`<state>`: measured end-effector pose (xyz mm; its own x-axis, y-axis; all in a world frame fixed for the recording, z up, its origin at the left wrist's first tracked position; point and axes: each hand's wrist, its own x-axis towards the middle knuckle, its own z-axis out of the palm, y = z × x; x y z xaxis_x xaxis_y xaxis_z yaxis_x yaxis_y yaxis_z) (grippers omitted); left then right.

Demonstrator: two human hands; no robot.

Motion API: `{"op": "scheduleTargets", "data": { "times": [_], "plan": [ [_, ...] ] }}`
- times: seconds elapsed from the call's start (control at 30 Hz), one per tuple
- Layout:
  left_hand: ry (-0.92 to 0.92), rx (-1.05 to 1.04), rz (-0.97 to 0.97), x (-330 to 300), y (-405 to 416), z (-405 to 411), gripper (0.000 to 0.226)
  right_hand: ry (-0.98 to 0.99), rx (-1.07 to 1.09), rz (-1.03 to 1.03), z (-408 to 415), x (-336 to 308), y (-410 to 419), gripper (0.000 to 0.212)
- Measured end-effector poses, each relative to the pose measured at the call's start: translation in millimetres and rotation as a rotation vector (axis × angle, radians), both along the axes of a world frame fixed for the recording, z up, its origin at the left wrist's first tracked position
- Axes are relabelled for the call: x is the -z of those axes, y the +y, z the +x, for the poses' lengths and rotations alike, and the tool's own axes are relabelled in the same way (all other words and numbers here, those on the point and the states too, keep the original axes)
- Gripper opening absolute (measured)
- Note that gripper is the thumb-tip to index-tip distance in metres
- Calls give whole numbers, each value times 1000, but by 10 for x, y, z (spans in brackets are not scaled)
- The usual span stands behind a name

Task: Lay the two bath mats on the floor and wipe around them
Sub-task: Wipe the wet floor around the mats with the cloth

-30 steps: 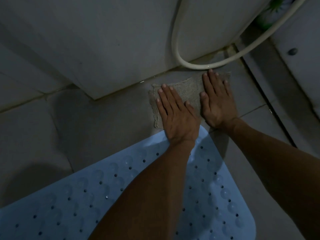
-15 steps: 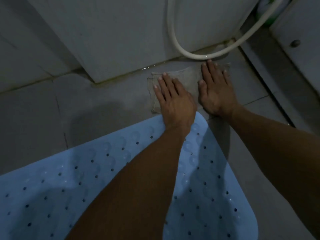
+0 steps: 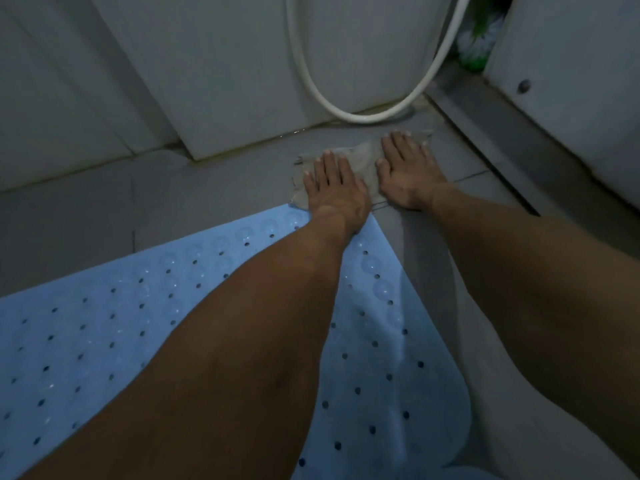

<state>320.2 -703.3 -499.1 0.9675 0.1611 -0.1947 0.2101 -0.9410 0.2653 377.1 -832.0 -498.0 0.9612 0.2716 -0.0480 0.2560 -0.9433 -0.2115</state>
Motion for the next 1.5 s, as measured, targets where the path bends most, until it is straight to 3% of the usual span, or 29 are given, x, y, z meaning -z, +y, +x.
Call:
{"op": "scheduleTargets", "data": {
  "times": [0.3, 0.7, 1.27, 1.5],
  "plan": [
    [13, 91, 26, -46, -783, -488, 61, 17, 16, 2, -388, 136, -872, 65],
    [26, 57, 22, -69, -1497, -1290, 63, 33, -16, -24, -1151, 142, -1566, 65],
    [5, 97, 22, -17, -2152, -2639, 63, 69, 48, -8, -2828, 94, -2328, 64],
    [-25, 153, -1, -21, -2475, -3277, 62, 95, 67, -8, -3578, -254, -2493, 60]
  ]
}}
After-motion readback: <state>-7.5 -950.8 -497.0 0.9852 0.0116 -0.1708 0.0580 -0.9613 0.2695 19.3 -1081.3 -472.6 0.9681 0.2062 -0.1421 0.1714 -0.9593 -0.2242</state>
